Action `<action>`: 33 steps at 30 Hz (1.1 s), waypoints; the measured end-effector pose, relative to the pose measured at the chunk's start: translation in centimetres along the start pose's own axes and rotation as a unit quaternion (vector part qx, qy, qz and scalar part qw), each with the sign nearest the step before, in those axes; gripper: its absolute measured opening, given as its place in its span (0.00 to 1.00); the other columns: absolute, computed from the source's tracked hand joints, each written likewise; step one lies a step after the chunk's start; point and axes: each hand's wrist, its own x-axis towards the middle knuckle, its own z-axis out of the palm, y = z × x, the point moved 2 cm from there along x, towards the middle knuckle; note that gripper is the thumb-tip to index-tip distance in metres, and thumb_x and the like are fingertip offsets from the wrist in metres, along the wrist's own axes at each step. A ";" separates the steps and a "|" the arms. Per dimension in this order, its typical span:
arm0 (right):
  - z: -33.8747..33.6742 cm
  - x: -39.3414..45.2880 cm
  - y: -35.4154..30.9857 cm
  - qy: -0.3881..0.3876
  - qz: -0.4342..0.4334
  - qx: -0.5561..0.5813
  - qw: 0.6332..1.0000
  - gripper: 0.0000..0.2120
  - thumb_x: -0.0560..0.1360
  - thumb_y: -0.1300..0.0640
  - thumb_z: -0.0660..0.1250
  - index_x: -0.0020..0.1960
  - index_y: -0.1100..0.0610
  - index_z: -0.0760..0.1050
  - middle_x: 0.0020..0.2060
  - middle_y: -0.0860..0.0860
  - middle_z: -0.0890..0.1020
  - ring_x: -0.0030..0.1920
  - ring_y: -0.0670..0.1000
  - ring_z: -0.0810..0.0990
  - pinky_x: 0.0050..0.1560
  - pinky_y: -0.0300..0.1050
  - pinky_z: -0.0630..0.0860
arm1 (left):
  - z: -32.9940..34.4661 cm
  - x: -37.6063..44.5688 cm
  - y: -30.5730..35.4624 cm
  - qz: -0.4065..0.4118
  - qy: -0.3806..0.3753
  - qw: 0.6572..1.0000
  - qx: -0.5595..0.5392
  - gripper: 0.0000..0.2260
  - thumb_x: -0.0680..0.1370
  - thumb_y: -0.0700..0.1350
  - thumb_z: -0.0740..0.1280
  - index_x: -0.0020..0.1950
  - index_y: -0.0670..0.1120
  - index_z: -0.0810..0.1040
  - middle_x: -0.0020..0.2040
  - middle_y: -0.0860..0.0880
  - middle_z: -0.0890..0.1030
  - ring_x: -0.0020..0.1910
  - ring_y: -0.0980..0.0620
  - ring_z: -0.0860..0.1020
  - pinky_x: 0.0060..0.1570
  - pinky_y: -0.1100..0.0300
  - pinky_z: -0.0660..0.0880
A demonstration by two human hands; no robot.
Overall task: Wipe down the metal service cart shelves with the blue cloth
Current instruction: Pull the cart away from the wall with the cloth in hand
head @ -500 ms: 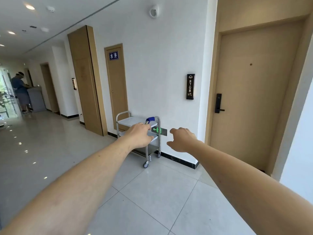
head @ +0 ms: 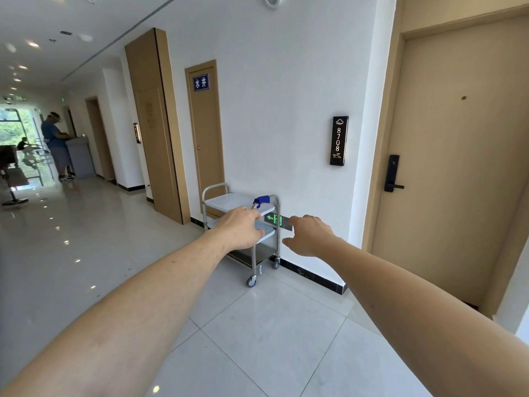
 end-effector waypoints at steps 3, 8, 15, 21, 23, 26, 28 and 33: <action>0.4 3.7 2.7 -0.019 -0.008 0.005 1.000 0.19 0.78 0.47 0.65 0.66 0.54 0.70 0.56 0.54 0.76 0.61 0.60 0.74 0.53 0.51 0.71 | 1.1 4.4 0.9 -0.010 -0.004 1.000 0.006 0.23 0.78 0.53 0.65 0.71 0.50 0.69 0.66 0.46 0.73 0.63 0.45 0.73 0.56 0.54 0.71; 0.3 10.1 7.3 -0.029 -0.012 0.014 0.999 0.18 0.78 0.47 0.65 0.65 0.53 0.71 0.57 0.55 0.77 0.60 0.59 0.75 0.51 0.49 0.71 | 2.5 11.4 2.6 -0.021 -0.002 1.000 0.013 0.23 0.78 0.53 0.65 0.71 0.50 0.69 0.66 0.46 0.73 0.62 0.45 0.72 0.50 0.57 0.68; 1.9 17.0 10.9 -0.042 -0.015 0.024 0.999 0.18 0.78 0.47 0.64 0.65 0.54 0.72 0.56 0.54 0.77 0.57 0.59 0.76 0.49 0.48 0.71 | 4.8 18.9 2.2 -0.036 -0.008 0.999 0.011 0.22 0.78 0.54 0.65 0.71 0.50 0.69 0.65 0.47 0.73 0.62 0.46 0.72 0.51 0.56 0.70; 3.7 23.2 11.4 -0.049 -0.011 0.015 0.999 0.20 0.78 0.47 0.65 0.67 0.53 0.71 0.58 0.55 0.77 0.57 0.58 0.76 0.50 0.48 0.72 | 6.7 24.7 -0.4 -0.032 -0.006 0.999 -0.001 0.21 0.78 0.54 0.65 0.70 0.50 0.70 0.65 0.47 0.74 0.59 0.47 0.74 0.52 0.55 0.72; 4.5 25.9 11.0 -0.046 -0.009 0.008 0.999 0.19 0.78 0.47 0.65 0.65 0.53 0.72 0.57 0.54 0.77 0.55 0.58 0.75 0.49 0.48 0.72 | 7.1 27.1 -2.0 -0.030 -0.003 1.000 -0.005 0.21 0.78 0.53 0.65 0.70 0.50 0.70 0.65 0.47 0.74 0.59 0.47 0.74 0.53 0.55 0.73; 5.1 29.4 10.4 -0.038 -0.003 0.010 0.999 0.19 0.78 0.47 0.64 0.66 0.53 0.72 0.59 0.55 0.77 0.56 0.58 0.76 0.50 0.48 0.71 | 7.0 30.3 -4.1 -0.025 0.004 1.000 -0.009 0.21 0.78 0.53 0.66 0.70 0.49 0.71 0.65 0.46 0.73 0.59 0.46 0.74 0.56 0.53 0.74; 5.5 32.4 9.6 -0.027 0.001 0.013 1.000 0.21 0.79 0.46 0.63 0.68 0.54 0.71 0.60 0.55 0.77 0.59 0.59 0.76 0.49 0.48 0.70 | 6.7 33.0 -6.0 -0.019 0.012 1.000 -0.003 0.20 0.77 0.52 0.66 0.68 0.49 0.72 0.64 0.46 0.74 0.58 0.46 0.75 0.56 0.52 0.75; 6.1 40.0 7.4 -0.011 0.014 0.030 0.999 0.23 0.78 0.47 0.65 0.70 0.53 0.70 0.59 0.54 0.77 0.58 0.57 0.77 0.47 0.47 0.70 | 5.7 39.7 -10.9 -0.008 0.013 1.000 -0.005 0.19 0.77 0.49 0.65 0.67 0.49 0.72 0.63 0.45 0.74 0.56 0.47 0.75 0.51 0.54 0.73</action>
